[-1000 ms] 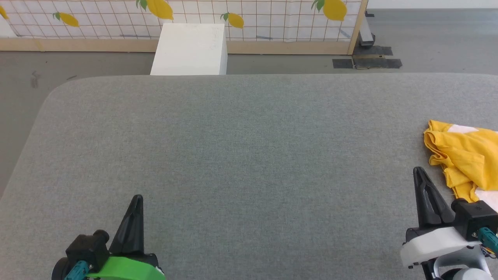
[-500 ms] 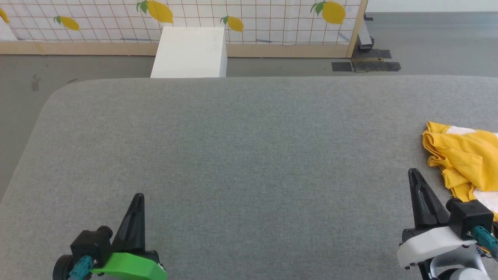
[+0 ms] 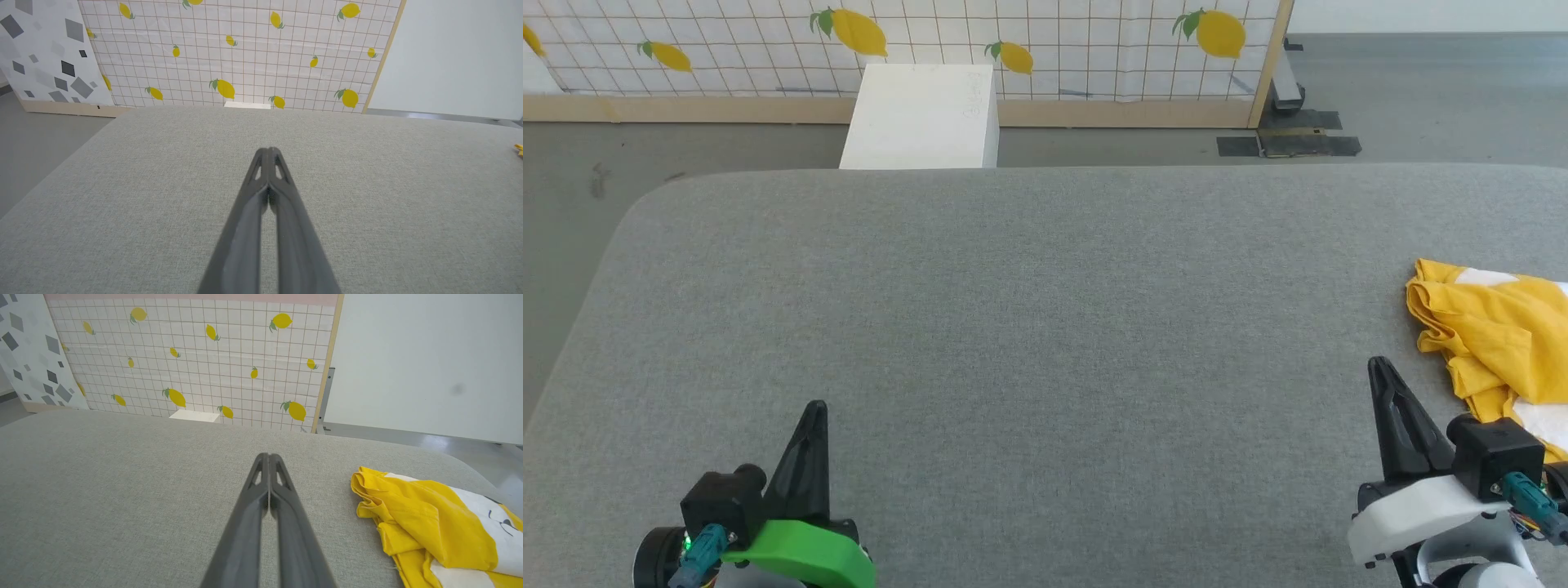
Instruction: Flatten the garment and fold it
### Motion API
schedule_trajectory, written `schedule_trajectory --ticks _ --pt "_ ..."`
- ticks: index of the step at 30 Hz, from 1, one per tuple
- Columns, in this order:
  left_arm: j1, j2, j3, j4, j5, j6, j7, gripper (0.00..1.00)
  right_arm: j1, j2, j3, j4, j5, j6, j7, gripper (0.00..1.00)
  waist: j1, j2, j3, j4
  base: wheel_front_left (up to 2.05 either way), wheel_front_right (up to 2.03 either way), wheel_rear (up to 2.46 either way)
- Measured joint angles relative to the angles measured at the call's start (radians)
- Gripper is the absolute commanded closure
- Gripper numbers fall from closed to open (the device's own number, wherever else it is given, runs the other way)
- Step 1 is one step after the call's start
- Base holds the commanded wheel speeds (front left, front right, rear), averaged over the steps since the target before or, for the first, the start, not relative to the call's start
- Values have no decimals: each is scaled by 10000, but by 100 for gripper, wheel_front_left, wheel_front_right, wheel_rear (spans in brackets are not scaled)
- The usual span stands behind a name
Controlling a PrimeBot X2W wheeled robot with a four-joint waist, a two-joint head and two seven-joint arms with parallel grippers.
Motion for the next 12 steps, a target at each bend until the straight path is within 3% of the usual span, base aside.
schedule_trajectory --ticks 12 --pt "-147 -146 58 61 389 107 230 100 -29 0 119 40 0 0 105 100 0 0 -88 -13 0 0 0"
